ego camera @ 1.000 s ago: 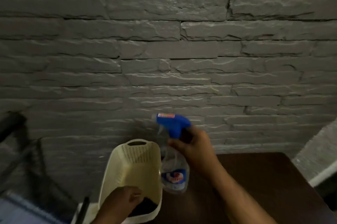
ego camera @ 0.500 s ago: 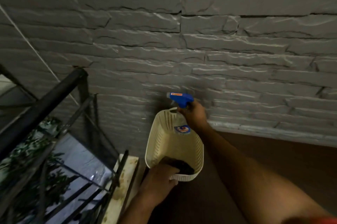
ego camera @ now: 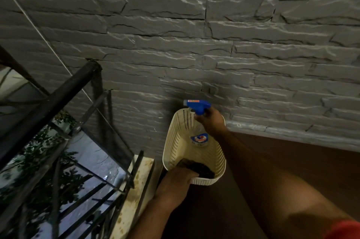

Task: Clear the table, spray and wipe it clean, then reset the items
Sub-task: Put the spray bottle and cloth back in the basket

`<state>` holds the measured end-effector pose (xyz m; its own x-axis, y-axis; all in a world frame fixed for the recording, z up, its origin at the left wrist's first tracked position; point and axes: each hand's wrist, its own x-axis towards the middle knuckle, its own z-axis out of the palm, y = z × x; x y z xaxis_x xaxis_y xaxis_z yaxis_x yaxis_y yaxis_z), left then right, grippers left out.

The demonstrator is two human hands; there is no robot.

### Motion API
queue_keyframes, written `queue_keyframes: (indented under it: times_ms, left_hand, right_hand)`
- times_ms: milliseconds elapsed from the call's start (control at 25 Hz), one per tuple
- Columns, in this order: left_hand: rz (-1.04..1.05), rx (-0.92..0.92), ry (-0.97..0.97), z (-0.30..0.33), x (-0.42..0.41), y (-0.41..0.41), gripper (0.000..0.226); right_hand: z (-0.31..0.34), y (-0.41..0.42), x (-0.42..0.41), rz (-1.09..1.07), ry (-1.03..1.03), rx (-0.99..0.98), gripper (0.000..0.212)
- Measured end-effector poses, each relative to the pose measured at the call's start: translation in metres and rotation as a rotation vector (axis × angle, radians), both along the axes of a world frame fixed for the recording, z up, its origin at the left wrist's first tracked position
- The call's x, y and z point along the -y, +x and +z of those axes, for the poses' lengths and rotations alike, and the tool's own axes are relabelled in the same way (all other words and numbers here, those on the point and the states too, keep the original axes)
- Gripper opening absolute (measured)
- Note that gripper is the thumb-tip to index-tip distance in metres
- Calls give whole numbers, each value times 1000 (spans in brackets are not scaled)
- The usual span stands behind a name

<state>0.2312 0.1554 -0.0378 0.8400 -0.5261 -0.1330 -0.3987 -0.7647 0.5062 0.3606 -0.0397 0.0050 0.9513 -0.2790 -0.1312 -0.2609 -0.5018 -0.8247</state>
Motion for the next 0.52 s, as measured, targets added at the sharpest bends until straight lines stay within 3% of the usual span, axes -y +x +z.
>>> queue_keyframes:
  times_ms: [160,360,520]
  left_hand:
    - [17,36,-25,0,3,-5,36]
    - [18,93,7,8,8,-15,44]
    - [59,149,-16,24,23,-22,43]
  right_hand:
    - [8,-7,-1,38,-74,-13,34]
    - [23,-35,10,34,-68,3,58]
    - [28,-81,23,51,-171,39,53]
